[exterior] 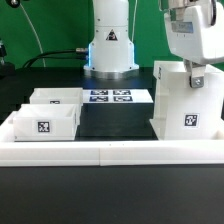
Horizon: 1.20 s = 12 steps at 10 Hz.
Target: Assemble drawer
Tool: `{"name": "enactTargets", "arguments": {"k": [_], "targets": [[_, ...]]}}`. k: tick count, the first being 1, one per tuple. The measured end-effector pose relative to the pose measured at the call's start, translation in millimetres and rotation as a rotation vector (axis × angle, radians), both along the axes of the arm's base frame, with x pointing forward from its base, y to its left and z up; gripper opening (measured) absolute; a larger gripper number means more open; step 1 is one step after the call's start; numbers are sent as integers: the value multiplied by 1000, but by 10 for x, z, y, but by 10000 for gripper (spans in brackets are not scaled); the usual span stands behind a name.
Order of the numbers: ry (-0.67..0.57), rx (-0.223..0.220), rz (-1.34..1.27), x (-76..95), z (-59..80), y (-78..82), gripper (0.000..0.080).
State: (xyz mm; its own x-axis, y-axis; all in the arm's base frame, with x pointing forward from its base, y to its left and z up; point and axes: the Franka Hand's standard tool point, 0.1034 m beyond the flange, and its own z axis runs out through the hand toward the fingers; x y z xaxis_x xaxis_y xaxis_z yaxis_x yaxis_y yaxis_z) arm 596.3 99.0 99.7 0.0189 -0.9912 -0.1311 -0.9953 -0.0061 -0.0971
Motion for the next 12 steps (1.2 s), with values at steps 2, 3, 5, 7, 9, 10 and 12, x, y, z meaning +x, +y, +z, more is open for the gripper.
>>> {"name": "enactTargets", "arguments": {"k": [2, 3, 5, 7, 9, 10, 12], "targets": [[-1, 2, 1, 41, -12, -10, 38], [1, 4, 0, 87, -11, -8, 38], [-1, 4, -5, 190, -5, -1, 38], [1, 2, -7, 261, -9, -10, 38], [6, 4, -5, 393, -3, -8, 38], [-3, 4, -13, 472, 2, 1, 38], [22, 2, -25, 515, 4, 3, 38]]}}
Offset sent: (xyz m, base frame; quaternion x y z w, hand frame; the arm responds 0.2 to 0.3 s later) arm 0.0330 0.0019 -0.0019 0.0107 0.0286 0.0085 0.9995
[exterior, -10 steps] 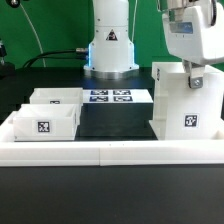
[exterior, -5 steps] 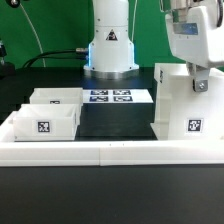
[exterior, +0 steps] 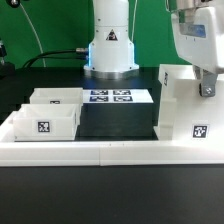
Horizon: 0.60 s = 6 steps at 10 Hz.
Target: Assemble drawer
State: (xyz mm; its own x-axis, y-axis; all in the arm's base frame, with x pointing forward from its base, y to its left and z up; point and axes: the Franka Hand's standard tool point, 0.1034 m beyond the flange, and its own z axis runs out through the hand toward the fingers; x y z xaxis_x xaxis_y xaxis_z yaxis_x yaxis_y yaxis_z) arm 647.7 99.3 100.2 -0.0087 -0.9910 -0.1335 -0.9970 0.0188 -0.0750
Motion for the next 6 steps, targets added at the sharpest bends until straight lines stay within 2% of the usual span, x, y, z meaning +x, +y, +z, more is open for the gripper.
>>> {"name": "enactTargets", "arguments": {"k": [2, 3, 4, 5, 6], "targets": [[4, -1, 4, -7, -4, -8, 38], [4, 0, 6, -10, -9, -1, 106], [4, 0, 8, -11, -9, 4, 106], [4, 0, 10, -12, -10, 8, 306], [4, 0, 12, -14, -11, 12, 454]]}}
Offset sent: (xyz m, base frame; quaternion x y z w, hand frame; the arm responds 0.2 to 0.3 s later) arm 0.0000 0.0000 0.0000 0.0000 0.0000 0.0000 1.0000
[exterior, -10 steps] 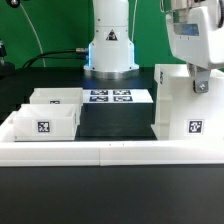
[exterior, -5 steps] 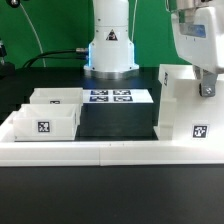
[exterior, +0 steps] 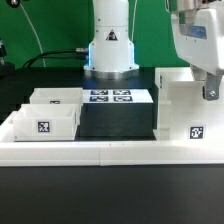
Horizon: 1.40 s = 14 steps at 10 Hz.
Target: Assemble drawer
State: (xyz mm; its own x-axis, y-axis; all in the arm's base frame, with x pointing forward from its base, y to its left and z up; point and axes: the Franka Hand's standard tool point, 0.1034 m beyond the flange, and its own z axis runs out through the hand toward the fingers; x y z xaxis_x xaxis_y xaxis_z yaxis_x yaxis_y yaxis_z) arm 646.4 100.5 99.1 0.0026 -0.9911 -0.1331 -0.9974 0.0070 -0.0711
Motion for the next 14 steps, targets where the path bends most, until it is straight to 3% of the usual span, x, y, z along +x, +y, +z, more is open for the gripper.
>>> {"name": "enactTargets", "arguments": {"k": [1, 2, 3, 6, 10, 14], "targets": [[0, 0, 3, -1, 0, 3, 454], [-1, 0, 7, -1, 0, 8, 596], [-1, 0, 12, -2, 0, 13, 641], [-6, -2, 45, -13, 17, 23, 649], [-45, 6, 256, -336, 415, -86, 649], [-64, -2, 407, -360, 390, -86, 649]]}}
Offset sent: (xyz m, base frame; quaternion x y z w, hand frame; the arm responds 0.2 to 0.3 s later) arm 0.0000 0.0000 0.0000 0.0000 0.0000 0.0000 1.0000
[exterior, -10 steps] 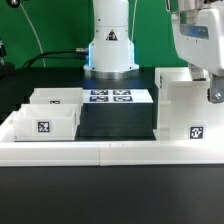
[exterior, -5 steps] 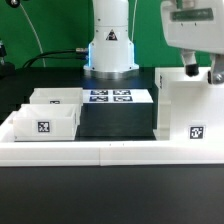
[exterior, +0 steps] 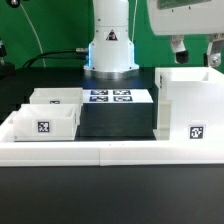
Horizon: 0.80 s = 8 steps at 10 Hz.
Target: Assemble drawer
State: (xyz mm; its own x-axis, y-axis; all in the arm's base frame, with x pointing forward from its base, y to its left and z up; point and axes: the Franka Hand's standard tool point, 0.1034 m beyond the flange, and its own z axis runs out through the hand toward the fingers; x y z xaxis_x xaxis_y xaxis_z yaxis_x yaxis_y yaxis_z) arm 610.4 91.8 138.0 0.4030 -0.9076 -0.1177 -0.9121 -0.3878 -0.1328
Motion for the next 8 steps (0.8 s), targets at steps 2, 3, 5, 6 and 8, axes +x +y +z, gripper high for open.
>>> {"name": "enactTargets", "arguments": {"k": [2, 3, 5, 6, 8], "targets": [[-24, -29, 356, -30, 6, -132, 649], [-35, -37, 488, -27, 30, -196, 649], [-69, -66, 790, -32, 17, -365, 649], [-74, -69, 860, -32, 5, -386, 649], [-96, -76, 999, -32, 0, -389, 649]]}}
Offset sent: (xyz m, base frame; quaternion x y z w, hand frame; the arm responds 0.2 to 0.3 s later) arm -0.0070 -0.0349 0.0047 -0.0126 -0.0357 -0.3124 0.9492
